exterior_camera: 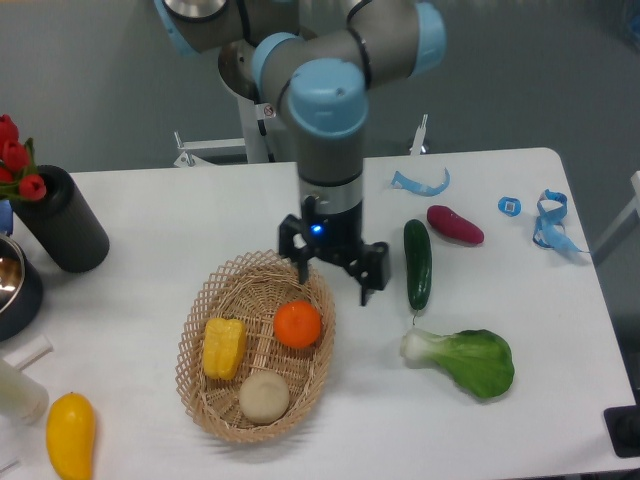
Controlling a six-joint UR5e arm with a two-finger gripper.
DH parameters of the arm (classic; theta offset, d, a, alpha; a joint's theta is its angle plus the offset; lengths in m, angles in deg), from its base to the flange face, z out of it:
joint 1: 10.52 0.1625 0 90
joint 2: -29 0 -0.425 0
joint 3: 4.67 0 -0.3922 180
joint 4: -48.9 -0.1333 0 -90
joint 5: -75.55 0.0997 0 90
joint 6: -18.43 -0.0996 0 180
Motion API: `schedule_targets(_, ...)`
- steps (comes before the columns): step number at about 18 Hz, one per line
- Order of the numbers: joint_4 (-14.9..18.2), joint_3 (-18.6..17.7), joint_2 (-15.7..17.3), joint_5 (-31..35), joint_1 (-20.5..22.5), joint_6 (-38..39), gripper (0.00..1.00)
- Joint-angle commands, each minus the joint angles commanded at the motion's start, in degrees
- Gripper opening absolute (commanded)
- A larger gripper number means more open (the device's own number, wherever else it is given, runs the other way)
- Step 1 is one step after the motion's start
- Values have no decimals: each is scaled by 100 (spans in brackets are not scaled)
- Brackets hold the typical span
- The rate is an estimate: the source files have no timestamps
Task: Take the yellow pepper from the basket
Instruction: 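Move the open gripper from the cucumber area over the wicker basket, then lower the gripper onto the yellow pepper in the basket and close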
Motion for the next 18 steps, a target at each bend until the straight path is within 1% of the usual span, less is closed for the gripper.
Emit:
schedule_targets(2, 0, -18, -141, -8, -150, 273, 100)
schedule_targets(5, -17, 114, -308, -9, -370, 818, 100)
schedule_targets(8, -35, 149, -536, -17, -537, 959, 100)
schedule_targets(10, -131, 167, -703, -9, -607, 1161, 100)
schedule_targets(14, -141, 149, -809, 0, -748, 1250, 100)
schedule_targets(16, -158, 158, -923, 9, -792, 1250, 100)
schedule_targets(18, -342, 149, -1081, 44, -853, 1241, 100)
